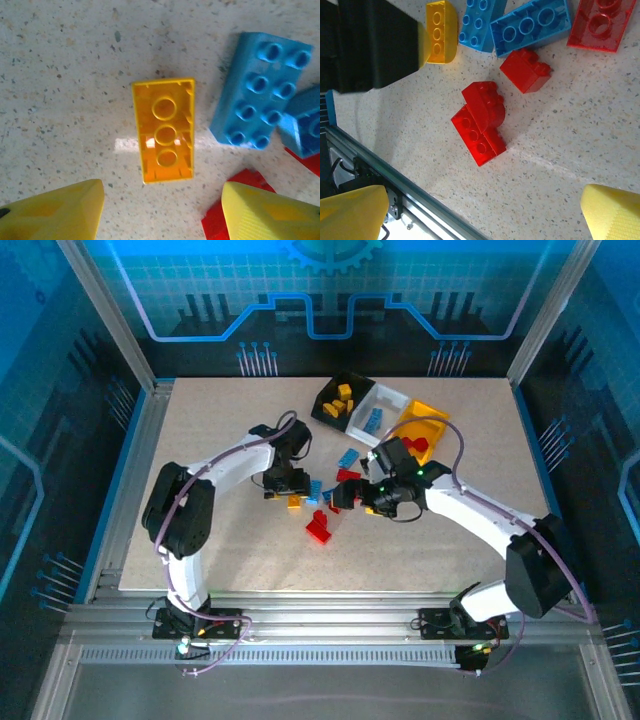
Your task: Sort the legos into containers by color
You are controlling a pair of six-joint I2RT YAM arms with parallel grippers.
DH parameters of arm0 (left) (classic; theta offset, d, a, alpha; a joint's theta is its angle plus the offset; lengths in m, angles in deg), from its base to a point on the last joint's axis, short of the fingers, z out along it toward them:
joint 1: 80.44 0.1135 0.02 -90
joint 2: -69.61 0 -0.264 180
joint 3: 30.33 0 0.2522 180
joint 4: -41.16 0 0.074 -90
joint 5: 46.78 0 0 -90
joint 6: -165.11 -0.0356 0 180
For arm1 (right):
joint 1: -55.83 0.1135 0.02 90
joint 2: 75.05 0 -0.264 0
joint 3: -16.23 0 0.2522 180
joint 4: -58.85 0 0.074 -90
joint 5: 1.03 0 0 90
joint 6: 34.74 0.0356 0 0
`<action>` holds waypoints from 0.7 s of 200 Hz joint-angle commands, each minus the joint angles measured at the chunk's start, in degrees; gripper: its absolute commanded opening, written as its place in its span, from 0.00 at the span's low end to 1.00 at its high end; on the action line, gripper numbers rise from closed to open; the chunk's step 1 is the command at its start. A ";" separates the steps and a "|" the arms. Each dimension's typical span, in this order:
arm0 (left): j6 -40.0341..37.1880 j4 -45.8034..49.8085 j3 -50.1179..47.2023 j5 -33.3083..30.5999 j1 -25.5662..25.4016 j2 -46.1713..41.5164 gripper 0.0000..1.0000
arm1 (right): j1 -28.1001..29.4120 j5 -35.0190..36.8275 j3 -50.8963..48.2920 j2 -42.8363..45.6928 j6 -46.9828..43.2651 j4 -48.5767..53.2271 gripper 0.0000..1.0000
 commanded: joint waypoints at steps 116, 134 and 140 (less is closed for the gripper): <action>-0.38 3.56 8.10 -5.29 -0.27 11.74 0.55 | -2.60 -1.01 -3.16 4.39 -2.74 2.79 1.00; -0.48 3.36 7.14 -5.47 -0.24 11.71 0.50 | -2.70 -1.10 -3.26 4.25 -2.70 2.53 1.00; -0.50 3.35 6.84 -5.48 -0.19 11.58 0.48 | -2.72 -1.06 -3.36 4.15 -2.61 2.39 1.00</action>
